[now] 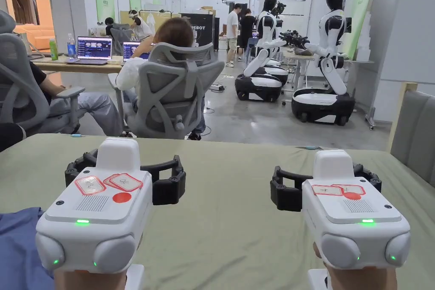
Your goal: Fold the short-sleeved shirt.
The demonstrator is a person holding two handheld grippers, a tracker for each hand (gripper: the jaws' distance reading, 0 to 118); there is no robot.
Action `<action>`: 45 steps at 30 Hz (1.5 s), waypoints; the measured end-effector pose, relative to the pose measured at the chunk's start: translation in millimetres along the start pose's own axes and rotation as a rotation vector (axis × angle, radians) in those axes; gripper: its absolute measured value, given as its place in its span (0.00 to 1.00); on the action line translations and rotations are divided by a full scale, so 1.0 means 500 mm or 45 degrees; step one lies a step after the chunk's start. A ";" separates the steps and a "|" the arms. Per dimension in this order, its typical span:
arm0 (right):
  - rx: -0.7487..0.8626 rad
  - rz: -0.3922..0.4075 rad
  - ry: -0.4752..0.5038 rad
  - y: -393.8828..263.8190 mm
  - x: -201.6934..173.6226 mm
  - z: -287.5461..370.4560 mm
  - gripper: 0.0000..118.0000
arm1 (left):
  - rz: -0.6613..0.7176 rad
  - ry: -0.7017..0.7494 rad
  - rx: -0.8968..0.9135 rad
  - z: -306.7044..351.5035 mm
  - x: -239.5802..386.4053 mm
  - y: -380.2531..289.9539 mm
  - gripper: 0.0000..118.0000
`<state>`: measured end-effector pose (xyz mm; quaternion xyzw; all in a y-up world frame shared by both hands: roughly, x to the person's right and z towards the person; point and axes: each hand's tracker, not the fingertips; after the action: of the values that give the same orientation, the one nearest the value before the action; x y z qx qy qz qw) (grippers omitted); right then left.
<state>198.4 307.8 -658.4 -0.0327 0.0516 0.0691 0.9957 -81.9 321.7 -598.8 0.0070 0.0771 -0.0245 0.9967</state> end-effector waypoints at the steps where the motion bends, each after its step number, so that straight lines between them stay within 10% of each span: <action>1: 0.000 0.000 -0.001 -0.001 0.000 0.000 0.99 | -0.005 -0.002 0.003 0.001 0.001 0.000 1.00; 38: -0.009 -0.045 0.029 -0.011 0.018 -0.005 0.97 | 0.043 -0.035 0.011 -0.016 0.006 -0.018 0.91; 39: -0.008 -0.074 0.061 -0.011 0.026 -0.003 0.90 | 0.063 -0.055 0.033 -0.013 0.005 -0.018 0.72; 40: -0.004 -0.084 0.072 -0.009 0.026 0.000 0.67 | 0.061 -0.049 0.037 -0.016 0.004 -0.020 0.25; 41: -0.009 -0.072 0.049 -0.009 0.024 0.000 0.32 | 0.044 -0.009 0.040 -0.022 0.008 -0.022 0.00; 42: -0.011 -0.021 -0.011 -0.010 0.023 0.000 0.00 | 0.005 0.041 0.060 -0.020 0.016 -0.023 0.00; 45: 0.001 -0.005 0.007 -0.011 0.022 -0.001 0.00 | 0.044 -0.042 0.034 -0.023 0.016 -0.027 0.00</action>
<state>210.1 303.7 -659.9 -0.0326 0.0542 0.0670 0.9957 -76.6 307.9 -611.5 0.0214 0.0604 -0.0085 0.9979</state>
